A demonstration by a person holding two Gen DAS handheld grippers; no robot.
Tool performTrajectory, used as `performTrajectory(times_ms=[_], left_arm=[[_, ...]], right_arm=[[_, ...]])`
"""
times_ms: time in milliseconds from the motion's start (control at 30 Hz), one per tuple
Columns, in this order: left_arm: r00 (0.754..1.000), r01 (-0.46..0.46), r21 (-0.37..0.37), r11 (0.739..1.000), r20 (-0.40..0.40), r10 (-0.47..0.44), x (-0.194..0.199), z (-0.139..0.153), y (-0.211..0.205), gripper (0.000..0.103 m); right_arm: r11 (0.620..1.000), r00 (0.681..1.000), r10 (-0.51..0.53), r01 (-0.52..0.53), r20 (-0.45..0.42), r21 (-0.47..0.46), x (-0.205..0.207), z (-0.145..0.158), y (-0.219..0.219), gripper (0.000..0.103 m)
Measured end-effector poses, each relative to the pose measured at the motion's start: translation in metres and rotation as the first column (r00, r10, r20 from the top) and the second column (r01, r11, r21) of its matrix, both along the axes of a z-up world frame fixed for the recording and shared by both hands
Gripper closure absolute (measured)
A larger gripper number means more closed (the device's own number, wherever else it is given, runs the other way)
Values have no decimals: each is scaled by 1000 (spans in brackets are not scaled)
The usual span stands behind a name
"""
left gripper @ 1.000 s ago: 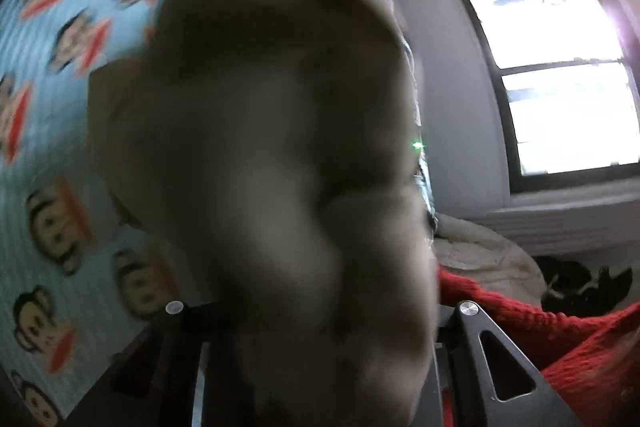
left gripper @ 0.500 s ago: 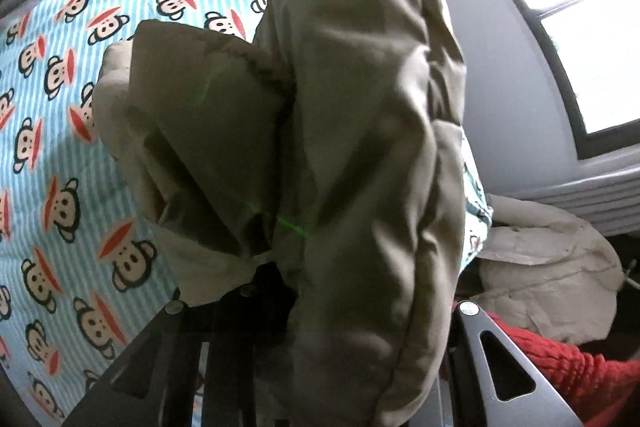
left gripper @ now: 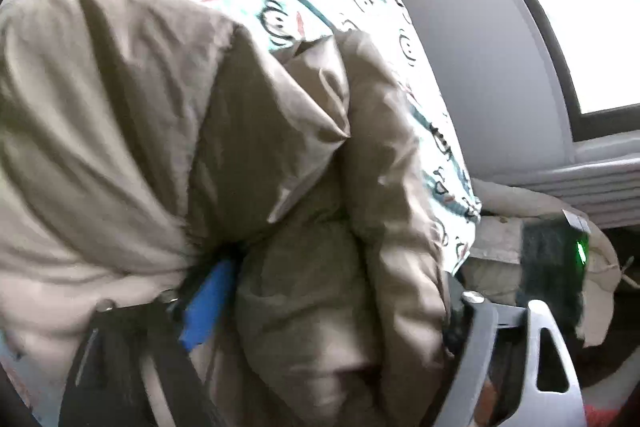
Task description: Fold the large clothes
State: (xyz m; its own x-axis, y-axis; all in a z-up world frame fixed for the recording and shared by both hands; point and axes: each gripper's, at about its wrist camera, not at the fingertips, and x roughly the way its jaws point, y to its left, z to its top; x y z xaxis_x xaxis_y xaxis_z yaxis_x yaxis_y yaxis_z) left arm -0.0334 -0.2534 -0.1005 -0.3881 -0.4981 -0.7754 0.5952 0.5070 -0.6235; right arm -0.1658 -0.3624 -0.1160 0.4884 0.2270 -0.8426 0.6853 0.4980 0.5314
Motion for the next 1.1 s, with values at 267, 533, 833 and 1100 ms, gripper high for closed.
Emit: performTrajectory(times_ms=[267, 533, 833, 1100], left_arm=[[996, 55, 74, 996, 64, -60, -14, -2, -35, 17], [855, -19, 43, 999, 518, -6, -3, 70, -16, 18], [821, -252, 171, 952, 558, 117, 72, 14, 13, 18], [769, -160, 247, 956, 638, -36, 38, -25, -64, 17]], right_arm=[[992, 972, 123, -121, 199, -23, -30, 44, 42, 32], [984, 997, 69, -62, 37, -169, -5, 21, 47, 85], [995, 998, -17, 12, -53, -98, -43, -25, 29, 85], [994, 993, -83, 77, -85, -80, -52, -61, 5, 85]])
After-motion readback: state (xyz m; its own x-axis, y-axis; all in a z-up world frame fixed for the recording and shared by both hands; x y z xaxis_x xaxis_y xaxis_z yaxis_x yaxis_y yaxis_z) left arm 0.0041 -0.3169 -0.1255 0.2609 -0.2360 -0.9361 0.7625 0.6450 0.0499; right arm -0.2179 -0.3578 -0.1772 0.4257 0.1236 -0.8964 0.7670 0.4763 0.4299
